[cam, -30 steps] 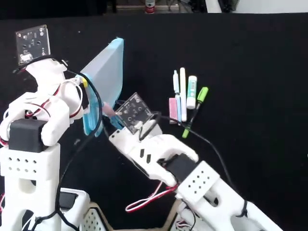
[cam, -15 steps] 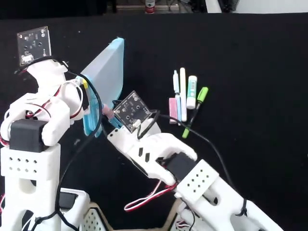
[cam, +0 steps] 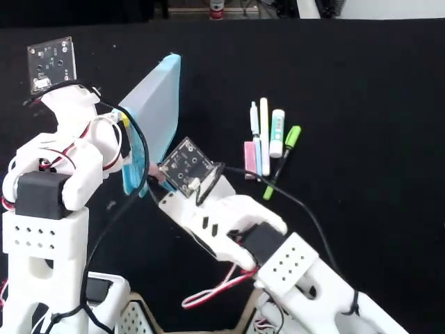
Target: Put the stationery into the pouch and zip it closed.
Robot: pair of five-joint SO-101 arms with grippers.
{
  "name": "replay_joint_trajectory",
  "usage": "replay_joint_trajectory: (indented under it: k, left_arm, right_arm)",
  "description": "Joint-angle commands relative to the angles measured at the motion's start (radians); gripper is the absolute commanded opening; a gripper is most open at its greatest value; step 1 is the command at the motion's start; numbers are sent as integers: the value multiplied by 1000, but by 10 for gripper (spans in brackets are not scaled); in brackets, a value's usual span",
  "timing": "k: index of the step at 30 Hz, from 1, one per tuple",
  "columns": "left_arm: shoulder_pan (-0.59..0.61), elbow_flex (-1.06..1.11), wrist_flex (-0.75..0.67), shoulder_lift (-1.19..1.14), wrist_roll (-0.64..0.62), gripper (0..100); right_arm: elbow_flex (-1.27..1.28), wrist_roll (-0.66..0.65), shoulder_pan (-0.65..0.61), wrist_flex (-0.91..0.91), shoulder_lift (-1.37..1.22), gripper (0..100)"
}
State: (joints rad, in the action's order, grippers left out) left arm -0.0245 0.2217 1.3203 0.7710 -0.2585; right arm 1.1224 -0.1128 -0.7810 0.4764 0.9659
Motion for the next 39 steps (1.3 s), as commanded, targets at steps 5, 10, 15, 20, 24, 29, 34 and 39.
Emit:
replay_joint_trajectory:
  k: [5,10,15,20,24,29,34,39]
  left_arm:
    - [-8,-18,-25,6,-11,30]
    - [-5,-18,-25,5,-11,30]
    - [-1,-24,-25,9,-11,30]
    - [-1,-54,-25,2,-32,30]
    - [1,-61,-25,9,-101,30]
    - [30,-53,-18,11,-106,30]
    - [38,-54,-2,8,-103,55]
    - [35,-59,26,9,-103,119]
  right_arm:
    - [165,-11,-9,94,254,10]
    - [196,-11,0,282,455,10]
    - [202,-21,51,399,607,10]
    - [199,-175,57,582,661,10]
    - [194,-183,98,588,667,10]
    - [102,-181,253,539,664,10]
    - [2,-180,270,542,661,10]
    - [-139,-180,273,537,539,10]
